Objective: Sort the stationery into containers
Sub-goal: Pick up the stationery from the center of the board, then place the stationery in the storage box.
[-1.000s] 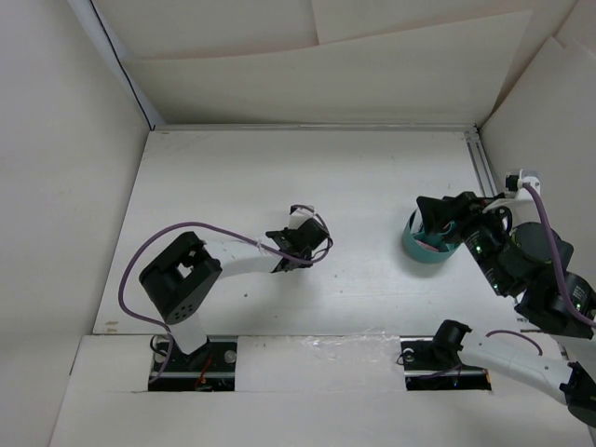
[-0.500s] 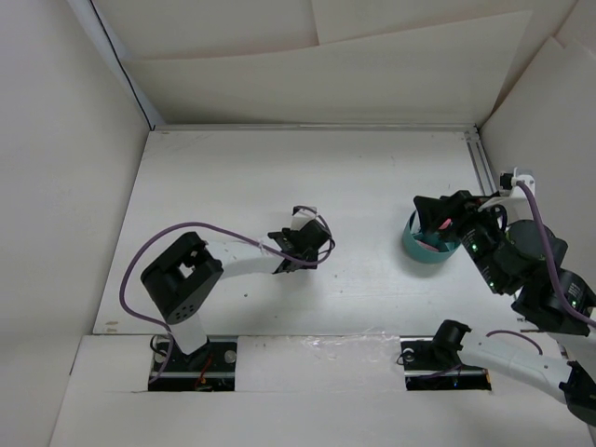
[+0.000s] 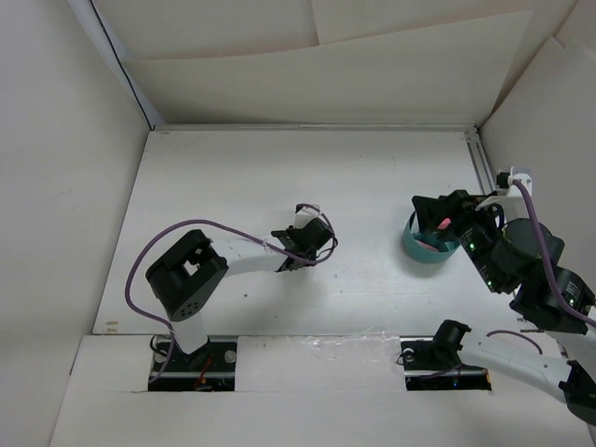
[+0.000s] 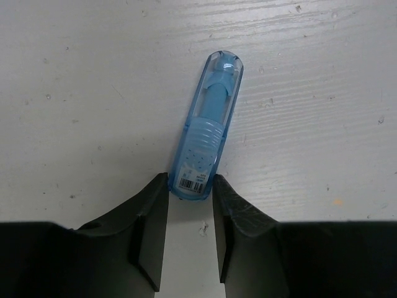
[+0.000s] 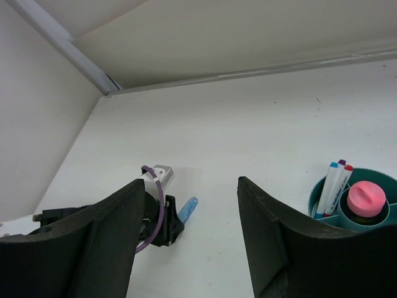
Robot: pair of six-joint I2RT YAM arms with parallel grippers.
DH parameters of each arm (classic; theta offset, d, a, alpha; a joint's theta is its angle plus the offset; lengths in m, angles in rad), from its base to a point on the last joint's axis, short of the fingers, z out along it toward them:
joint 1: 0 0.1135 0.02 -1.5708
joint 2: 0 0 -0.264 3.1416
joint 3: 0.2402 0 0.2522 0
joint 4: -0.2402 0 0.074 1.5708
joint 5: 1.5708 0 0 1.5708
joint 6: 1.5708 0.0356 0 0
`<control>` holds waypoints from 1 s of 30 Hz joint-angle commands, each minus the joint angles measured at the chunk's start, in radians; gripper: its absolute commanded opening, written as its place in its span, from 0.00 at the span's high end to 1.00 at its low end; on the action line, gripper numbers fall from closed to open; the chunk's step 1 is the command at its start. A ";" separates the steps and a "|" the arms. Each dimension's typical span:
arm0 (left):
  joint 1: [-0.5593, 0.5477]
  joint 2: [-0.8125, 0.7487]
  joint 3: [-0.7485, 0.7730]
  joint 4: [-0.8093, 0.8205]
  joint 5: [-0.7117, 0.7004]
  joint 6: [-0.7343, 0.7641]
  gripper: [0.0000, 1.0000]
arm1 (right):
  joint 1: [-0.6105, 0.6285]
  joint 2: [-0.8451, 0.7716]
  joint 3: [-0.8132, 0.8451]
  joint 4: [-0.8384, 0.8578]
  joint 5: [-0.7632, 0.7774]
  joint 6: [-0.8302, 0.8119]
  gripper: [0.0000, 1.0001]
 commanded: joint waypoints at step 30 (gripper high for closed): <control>-0.101 0.258 0.934 -0.359 0.750 0.167 0.91 | -0.006 -0.067 0.056 -0.164 0.215 0.094 0.34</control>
